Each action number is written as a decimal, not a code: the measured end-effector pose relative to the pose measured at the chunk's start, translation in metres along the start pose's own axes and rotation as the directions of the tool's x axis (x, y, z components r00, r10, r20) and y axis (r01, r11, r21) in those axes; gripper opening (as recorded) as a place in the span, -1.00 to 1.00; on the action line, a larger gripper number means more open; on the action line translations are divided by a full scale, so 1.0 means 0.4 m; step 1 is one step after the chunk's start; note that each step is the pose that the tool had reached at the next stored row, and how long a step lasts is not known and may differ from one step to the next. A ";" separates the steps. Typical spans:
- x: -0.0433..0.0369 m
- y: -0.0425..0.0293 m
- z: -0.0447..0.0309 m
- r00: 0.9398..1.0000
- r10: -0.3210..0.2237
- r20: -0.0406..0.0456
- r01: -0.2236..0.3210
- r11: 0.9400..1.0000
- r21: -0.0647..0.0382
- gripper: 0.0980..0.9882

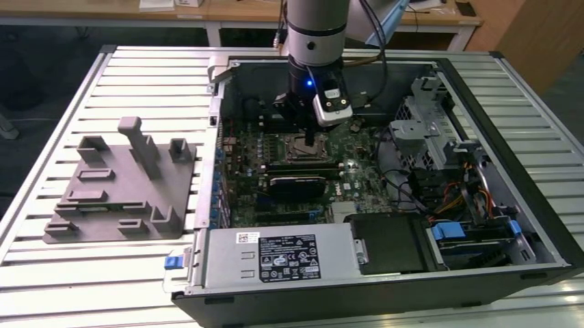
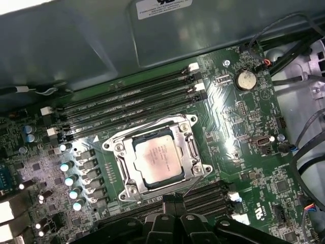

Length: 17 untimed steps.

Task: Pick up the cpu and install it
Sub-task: 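Install the second cpu locking lever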

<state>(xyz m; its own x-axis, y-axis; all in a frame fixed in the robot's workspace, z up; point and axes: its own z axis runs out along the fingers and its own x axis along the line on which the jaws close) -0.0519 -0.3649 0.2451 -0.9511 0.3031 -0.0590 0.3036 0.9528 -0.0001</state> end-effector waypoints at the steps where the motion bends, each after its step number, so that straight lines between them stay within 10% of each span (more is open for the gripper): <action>1: 0.000 0.000 0.000 1.000 -0.002 0.000 0.002 1.000 0.000 -0.98; 17: -0.001 -0.003 0.002 1.000 -0.031 0.000 0.031 1.000 -0.002 -0.98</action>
<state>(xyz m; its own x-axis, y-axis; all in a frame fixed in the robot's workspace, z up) -0.0521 -0.3663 0.2443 -0.9601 0.2735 -0.0590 0.2739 0.9617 0.0001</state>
